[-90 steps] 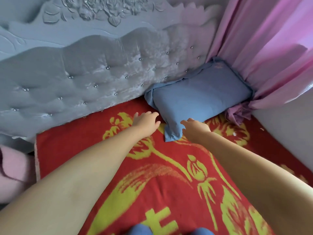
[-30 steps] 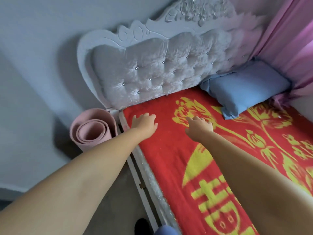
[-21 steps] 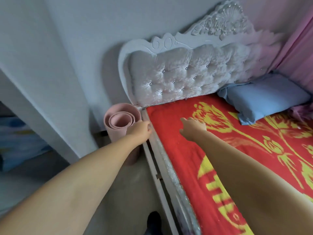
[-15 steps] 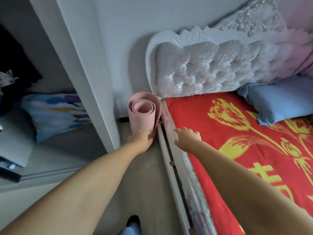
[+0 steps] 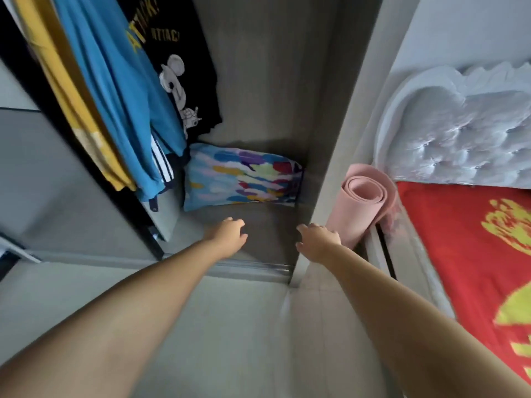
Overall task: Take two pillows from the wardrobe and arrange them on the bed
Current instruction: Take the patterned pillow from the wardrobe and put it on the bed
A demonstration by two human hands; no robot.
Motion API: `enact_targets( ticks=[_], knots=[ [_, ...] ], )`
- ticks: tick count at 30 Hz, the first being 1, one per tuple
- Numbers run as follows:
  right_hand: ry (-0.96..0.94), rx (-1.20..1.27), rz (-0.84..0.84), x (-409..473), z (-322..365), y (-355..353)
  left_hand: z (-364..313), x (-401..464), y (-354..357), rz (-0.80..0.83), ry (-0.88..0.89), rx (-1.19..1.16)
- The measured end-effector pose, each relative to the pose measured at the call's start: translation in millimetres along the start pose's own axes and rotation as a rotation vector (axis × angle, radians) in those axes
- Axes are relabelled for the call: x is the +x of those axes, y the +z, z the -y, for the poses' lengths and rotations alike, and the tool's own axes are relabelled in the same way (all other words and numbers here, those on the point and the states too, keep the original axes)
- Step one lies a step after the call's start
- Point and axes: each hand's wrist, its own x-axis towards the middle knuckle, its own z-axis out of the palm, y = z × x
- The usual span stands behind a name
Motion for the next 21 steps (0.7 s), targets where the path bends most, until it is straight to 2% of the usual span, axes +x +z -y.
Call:
enact_targets(
  ticks=[5,11,15,21],
  knots=[
    [-0.040,-0.049,0.018,37,71,-5,73,19,-27,0.002,-0.065,0.040],
    [-0.013,-0.072,0.038,113,84,-27,90,73,-40,0.016,0.084,0.195],
    [-0.022,-0.059,0.047,195,93,-35,103,151,-47,0.044,0.111,0.210],
    [-0.131,-0.082,0.002,345,105,-60,124,308,-67,0.057,0.080,0.221]
  ],
)
